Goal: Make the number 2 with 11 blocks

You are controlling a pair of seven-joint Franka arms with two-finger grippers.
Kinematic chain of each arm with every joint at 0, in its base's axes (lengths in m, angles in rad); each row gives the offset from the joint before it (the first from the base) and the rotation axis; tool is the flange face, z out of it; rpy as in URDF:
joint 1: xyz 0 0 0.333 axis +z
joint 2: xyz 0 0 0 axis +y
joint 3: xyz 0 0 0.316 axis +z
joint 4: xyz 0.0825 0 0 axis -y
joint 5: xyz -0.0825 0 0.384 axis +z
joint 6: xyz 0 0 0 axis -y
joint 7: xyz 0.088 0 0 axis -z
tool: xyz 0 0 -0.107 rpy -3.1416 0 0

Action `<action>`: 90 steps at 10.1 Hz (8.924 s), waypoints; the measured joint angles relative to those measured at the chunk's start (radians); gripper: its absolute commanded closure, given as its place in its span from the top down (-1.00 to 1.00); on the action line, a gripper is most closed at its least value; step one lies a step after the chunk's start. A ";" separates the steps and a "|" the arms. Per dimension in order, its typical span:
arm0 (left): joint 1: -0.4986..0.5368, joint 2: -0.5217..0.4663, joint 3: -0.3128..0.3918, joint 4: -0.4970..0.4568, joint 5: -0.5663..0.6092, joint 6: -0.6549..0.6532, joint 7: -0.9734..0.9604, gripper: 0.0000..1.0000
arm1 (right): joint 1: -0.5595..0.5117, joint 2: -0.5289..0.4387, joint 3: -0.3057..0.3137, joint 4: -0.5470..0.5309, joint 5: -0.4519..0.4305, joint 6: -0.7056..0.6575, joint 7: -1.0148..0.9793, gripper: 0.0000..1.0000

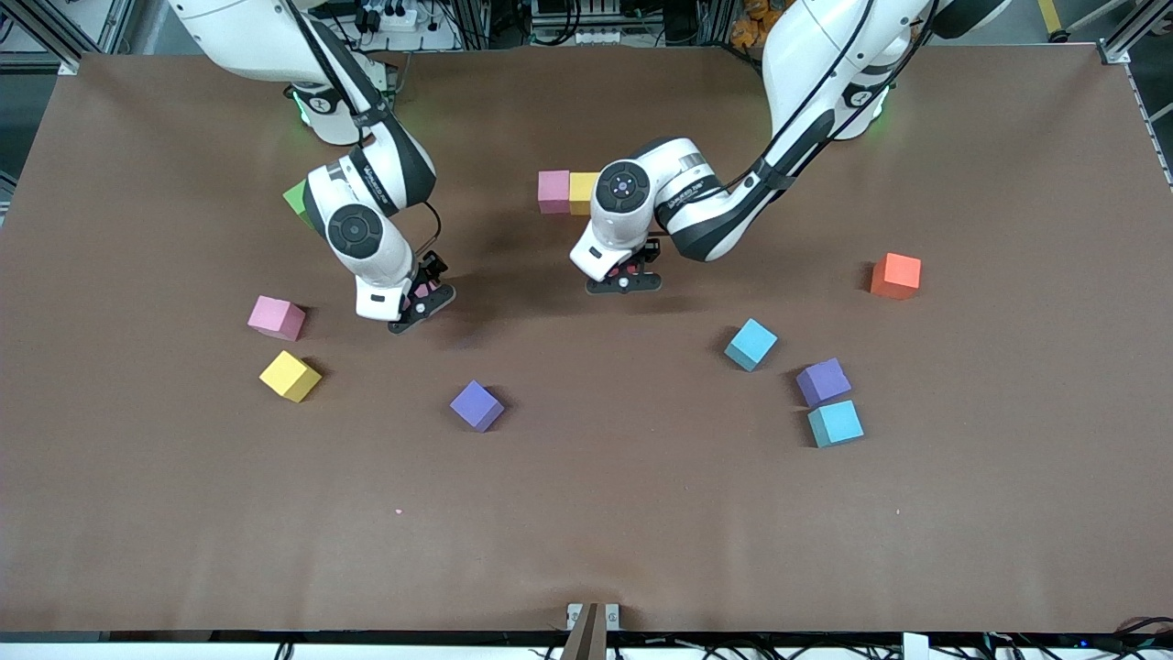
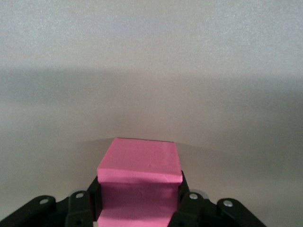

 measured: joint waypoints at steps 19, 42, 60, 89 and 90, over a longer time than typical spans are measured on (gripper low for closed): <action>-0.027 0.000 -0.001 -0.008 0.000 0.001 -0.035 -0.29 | -0.031 -0.028 -0.005 0.099 -0.007 -0.008 -0.682 -0.82; -0.036 -0.008 -0.001 -0.024 0.002 -0.025 -0.045 1.00 | -0.030 -0.028 -0.002 0.128 -0.007 -0.046 -0.702 -0.40; 0.437 -0.181 0.011 0.125 -0.033 -0.325 -0.108 1.00 | 0.422 0.155 0.012 0.431 -0.079 -0.249 -0.292 -0.40; 0.475 -0.007 0.012 -0.012 0.009 -0.056 -0.196 0.18 | 0.584 0.304 0.014 0.552 -0.166 -0.250 -0.245 0.17; 0.475 -0.008 0.011 -0.011 0.009 -0.053 -0.196 0.17 | 0.584 0.304 0.014 0.552 -0.166 -0.248 -0.244 0.99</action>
